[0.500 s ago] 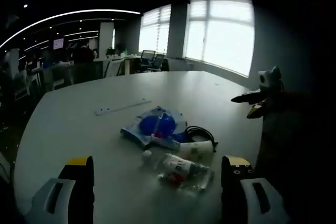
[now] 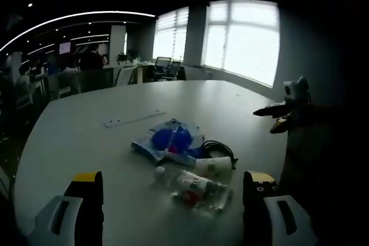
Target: Arrange the tabletop items into an orderly group along one side of the table until the central work area is clear of visible clutter.
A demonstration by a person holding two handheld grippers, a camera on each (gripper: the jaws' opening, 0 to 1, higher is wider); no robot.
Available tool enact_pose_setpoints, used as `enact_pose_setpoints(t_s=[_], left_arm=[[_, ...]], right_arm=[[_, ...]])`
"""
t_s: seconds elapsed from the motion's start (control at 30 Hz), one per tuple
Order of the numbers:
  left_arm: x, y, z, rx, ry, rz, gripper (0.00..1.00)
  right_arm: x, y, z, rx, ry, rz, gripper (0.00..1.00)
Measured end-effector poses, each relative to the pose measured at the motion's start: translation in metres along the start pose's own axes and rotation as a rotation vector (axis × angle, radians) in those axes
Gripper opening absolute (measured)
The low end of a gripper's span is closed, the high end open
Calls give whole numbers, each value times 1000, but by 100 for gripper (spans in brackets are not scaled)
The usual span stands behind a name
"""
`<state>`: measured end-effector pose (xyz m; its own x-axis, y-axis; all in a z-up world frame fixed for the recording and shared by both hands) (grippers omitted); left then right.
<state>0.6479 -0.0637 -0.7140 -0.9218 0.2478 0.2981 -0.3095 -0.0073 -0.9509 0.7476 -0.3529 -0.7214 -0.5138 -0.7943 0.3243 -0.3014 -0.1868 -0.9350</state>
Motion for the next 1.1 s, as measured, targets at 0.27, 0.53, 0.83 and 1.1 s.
enact_pose_setpoints(t_s=[0.27,0.53,0.83,1.1], left_arm=[[-1,2,2,-2,6,-8,100],[-1,3,2,-2,12,-14,100],[-2,3,2,-2,15,-16,100],[-3,3,0,0,16,-16,100]], right_arm=[[0,0,1,1,1,1,99],[0,3,3,-5,4,-11,99],[-2,4,2,-7,-1,-15,99],[-4,0,2,0,-8,-11,99]])
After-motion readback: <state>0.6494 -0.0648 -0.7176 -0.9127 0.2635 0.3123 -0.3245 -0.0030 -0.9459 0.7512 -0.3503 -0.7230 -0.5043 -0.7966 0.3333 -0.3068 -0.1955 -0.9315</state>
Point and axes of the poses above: the point that each gripper's makers call its tool centre point, and the gripper's own axes: x roughly backward along the fingers, z roughly to its right, y roughly out of its underside, the point moved 2 cm from there along x, roughly backward along the fingers, and after that the axes turned 11 degrees about z, right-handed, at the moved point
